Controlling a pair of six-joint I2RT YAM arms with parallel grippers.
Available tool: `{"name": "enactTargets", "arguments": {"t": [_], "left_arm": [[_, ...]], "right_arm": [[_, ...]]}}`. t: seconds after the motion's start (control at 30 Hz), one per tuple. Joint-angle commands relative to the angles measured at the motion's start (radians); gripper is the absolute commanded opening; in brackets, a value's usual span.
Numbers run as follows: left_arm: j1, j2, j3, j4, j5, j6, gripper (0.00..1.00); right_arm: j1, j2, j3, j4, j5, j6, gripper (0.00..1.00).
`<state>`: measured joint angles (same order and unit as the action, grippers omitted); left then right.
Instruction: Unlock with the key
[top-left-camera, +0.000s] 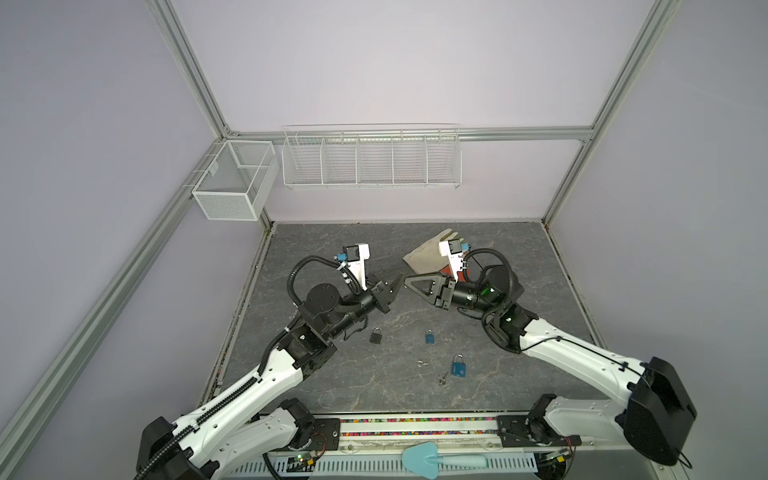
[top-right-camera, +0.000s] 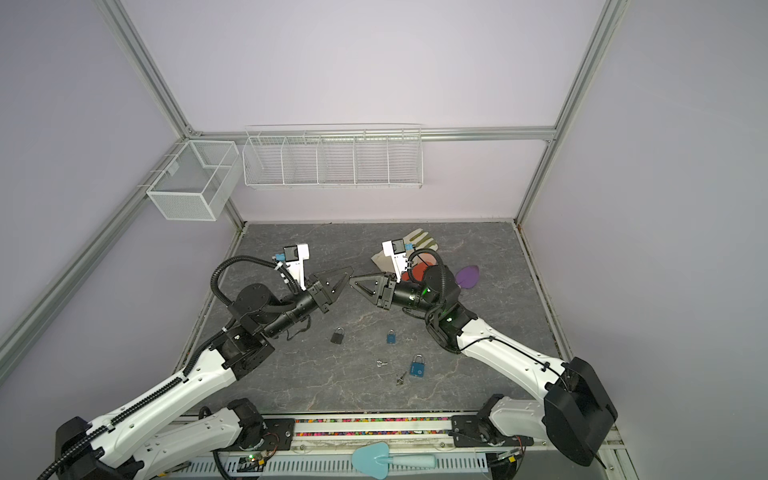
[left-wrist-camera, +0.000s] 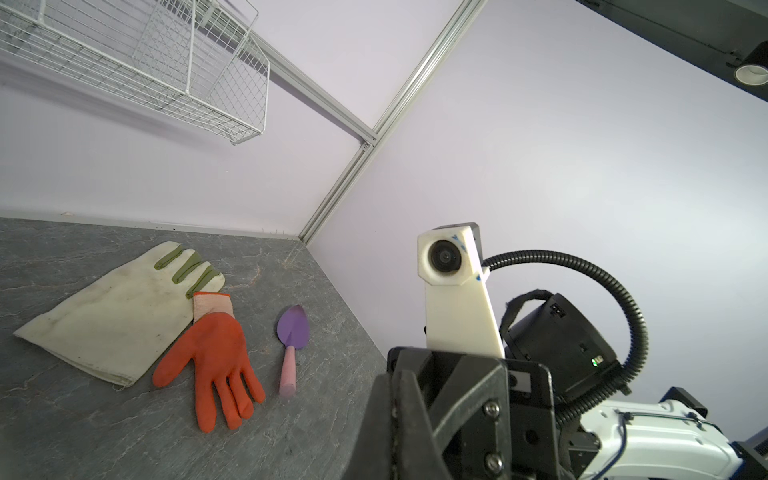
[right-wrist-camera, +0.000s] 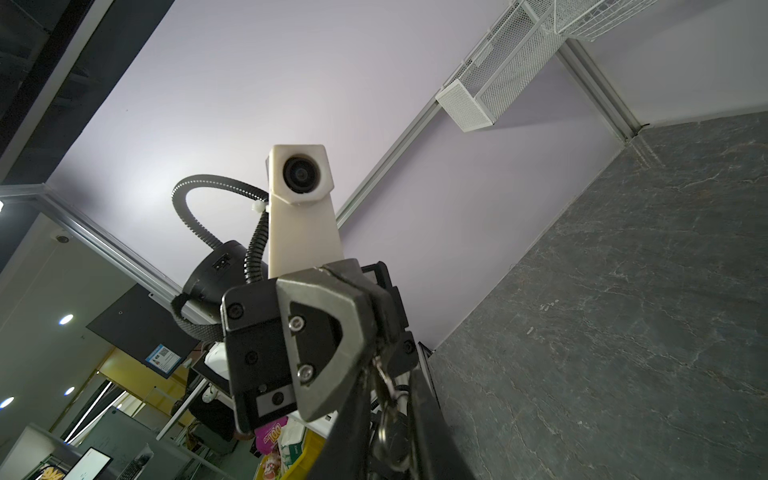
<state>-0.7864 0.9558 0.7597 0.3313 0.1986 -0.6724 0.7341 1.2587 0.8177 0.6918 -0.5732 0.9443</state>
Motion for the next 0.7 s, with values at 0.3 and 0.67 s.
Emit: {"name": "enactTargets", "arguments": {"t": [0.3,0.67], "left_arm": [[-0.004,0.001,0.035,0.005,-0.013,0.001,0.0],[-0.005,0.002,0.03,-0.003,-0.017,0.006,0.0]], "right_arm": [[-0.007,-0.012,0.028,-0.013,-0.02,-0.013,0.21],[-0.006,-0.012,0.034,-0.008,-0.027,-0.021,0.07]]}}
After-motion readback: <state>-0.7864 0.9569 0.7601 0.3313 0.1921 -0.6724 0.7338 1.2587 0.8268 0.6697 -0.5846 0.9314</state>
